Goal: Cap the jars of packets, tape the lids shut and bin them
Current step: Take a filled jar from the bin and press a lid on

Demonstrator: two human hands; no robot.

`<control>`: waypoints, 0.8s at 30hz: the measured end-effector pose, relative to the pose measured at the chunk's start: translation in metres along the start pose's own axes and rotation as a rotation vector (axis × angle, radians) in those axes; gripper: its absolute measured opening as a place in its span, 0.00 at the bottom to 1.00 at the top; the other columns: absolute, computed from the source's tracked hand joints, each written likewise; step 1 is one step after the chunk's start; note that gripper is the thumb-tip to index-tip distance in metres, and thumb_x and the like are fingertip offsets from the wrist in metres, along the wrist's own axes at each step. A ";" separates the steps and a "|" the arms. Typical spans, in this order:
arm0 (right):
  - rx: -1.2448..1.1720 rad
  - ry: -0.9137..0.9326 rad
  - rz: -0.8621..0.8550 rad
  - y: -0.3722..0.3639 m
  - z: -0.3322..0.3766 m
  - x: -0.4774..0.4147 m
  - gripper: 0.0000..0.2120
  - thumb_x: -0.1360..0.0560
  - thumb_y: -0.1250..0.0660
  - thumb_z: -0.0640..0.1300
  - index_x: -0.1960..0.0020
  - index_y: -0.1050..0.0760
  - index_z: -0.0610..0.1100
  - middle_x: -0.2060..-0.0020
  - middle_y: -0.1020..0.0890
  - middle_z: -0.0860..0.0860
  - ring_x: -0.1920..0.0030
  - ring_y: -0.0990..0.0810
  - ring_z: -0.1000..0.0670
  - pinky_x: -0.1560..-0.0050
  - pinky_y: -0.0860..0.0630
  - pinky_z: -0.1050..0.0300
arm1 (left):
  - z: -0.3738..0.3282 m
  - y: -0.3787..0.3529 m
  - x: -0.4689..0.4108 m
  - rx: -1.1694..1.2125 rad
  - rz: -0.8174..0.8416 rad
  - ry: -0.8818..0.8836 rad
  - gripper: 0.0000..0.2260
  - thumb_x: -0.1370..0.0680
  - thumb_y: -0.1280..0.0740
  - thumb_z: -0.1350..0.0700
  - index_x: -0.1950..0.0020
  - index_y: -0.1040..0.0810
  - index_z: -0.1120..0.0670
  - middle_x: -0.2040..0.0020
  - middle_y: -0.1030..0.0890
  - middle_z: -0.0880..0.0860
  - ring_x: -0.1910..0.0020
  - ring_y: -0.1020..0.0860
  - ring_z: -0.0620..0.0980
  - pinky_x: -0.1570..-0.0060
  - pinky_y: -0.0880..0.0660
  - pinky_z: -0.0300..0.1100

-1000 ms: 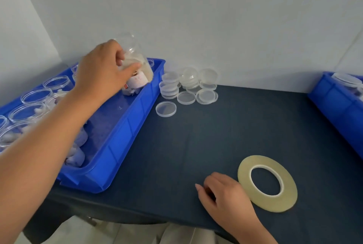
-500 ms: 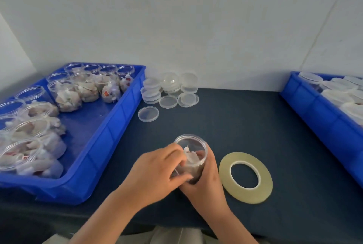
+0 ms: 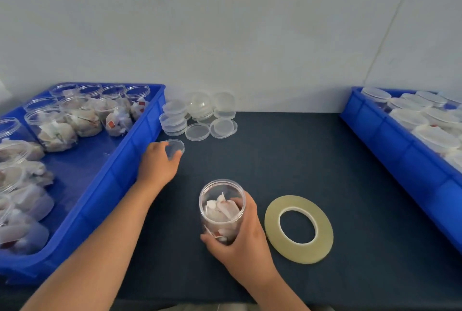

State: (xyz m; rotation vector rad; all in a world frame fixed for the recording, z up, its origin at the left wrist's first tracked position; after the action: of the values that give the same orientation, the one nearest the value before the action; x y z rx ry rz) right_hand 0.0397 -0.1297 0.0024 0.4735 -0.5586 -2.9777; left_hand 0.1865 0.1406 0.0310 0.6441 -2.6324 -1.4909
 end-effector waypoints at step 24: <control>0.053 0.026 -0.007 0.004 0.006 -0.001 0.43 0.34 0.18 0.62 0.28 0.41 0.70 0.34 0.27 0.68 0.32 0.25 0.59 0.37 0.21 0.59 | -0.045 0.028 0.068 1.310 0.376 0.240 0.24 0.26 0.23 0.39 0.41 0.21 0.56 0.41 0.15 0.61 0.41 0.14 0.59 0.46 0.16 0.51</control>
State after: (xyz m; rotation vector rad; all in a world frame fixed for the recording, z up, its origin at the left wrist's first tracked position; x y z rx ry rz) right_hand 0.0393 -0.1313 0.0092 0.5183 -0.6356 -2.9658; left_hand 0.1259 0.0912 0.0675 0.2429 -2.9468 0.5107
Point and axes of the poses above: each hand's wrist, its own x-axis away from the middle knuckle, its own y-axis out of the back of the hand, z = x × y, the point moved 5 cm from there along -x, towards the middle knuckle
